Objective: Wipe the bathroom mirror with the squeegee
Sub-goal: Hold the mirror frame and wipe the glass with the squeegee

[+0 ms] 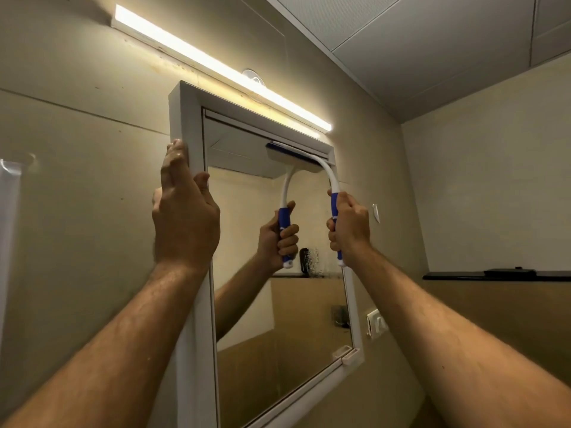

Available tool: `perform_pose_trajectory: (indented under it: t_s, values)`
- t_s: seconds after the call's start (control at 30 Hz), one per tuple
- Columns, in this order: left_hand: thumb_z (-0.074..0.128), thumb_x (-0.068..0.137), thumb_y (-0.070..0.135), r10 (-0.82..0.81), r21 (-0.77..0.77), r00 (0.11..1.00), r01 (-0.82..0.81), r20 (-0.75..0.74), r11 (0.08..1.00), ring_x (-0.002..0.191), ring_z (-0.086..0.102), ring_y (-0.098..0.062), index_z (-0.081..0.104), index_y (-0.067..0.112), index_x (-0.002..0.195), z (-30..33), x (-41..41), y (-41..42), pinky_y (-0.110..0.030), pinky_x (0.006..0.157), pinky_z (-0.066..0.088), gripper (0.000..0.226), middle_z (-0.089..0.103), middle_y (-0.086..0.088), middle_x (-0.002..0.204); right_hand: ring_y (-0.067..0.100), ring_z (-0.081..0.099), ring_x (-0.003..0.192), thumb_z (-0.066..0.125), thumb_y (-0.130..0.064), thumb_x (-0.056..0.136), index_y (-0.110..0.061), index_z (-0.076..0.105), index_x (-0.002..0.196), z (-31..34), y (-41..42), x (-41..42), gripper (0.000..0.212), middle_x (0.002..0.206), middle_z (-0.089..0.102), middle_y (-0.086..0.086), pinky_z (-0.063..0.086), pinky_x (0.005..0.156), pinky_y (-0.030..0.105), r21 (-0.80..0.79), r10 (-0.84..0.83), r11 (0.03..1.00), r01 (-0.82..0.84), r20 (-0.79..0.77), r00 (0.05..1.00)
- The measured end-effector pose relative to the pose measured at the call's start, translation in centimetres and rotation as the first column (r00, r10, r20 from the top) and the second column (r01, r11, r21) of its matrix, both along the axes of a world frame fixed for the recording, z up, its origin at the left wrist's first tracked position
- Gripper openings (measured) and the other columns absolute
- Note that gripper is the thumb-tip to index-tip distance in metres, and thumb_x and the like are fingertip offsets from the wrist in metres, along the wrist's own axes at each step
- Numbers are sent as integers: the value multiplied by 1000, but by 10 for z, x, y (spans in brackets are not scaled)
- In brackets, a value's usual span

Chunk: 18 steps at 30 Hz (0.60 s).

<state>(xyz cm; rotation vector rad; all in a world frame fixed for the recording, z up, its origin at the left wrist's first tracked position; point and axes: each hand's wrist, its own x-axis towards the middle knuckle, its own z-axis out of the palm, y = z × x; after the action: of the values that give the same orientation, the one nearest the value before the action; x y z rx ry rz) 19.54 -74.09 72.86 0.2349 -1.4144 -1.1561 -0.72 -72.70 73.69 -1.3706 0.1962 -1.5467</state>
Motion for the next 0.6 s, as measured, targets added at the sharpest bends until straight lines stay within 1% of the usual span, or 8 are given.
perform_pose_trajectory:
  t_s: [0.1,0.27,0.33,0.4,0.47,0.5,0.57,0.6]
  values:
    - [12,103,47,-8,-85,1000,9,6,996,40,29,-8,47,24,126,2,3,7,-19,39,29,48,50,2,57,13,40,45,37,-45,102,-16,57,122,4,7,-3,41,63,48,6,34,40,22,-59,-13,998,12,-13,1000]
    - [11,102,47,11,-95,1000,-9,21,995,42,30,-8,47,24,126,4,3,11,-19,41,28,49,52,0,59,13,40,45,37,-46,101,-18,58,114,7,12,-1,37,63,49,6,34,40,22,-44,4,999,-5,-22,1000]
    - [12,102,47,-7,-72,1000,8,19,997,42,30,-8,47,25,125,6,3,11,-19,40,29,48,51,1,59,13,40,45,38,-46,101,-19,58,113,7,13,-2,35,63,49,6,34,41,22,-37,8,999,-9,-28,1000]
    - [17,102,46,-34,-28,999,35,39,999,41,29,-8,48,26,125,4,3,9,-19,38,32,43,49,2,58,12,40,45,37,-45,101,-20,59,113,4,11,-4,35,63,48,5,34,41,22,-12,10,1000,-11,-24,1000]
    - [24,101,45,20,13,999,-21,51,1000,41,28,-7,48,27,125,-3,0,7,-19,37,35,38,48,3,56,11,37,45,36,-44,102,-25,62,114,-1,8,-7,34,63,46,4,32,41,23,12,22,1000,-21,-26,999]
    - [26,101,45,72,3,996,-72,54,997,40,28,-7,48,27,124,-5,2,4,-19,37,33,37,48,3,55,11,36,45,35,-44,102,-27,62,114,-5,7,-9,34,63,46,4,32,42,23,13,26,1000,-26,-37,999]
    - [24,101,46,99,22,993,-101,61,995,40,26,-7,48,27,124,-13,12,-4,-19,37,28,38,44,4,54,12,36,45,34,-45,102,-28,63,114,-12,3,-12,35,63,45,5,32,43,24,-2,34,999,-34,-57,998]
    - [22,101,46,72,19,995,-73,63,997,39,26,-8,47,27,124,-20,7,-2,-19,37,26,40,40,4,54,12,36,45,34,-45,102,-27,63,114,-16,2,-12,36,63,45,5,33,43,24,-7,33,999,-34,-66,997]
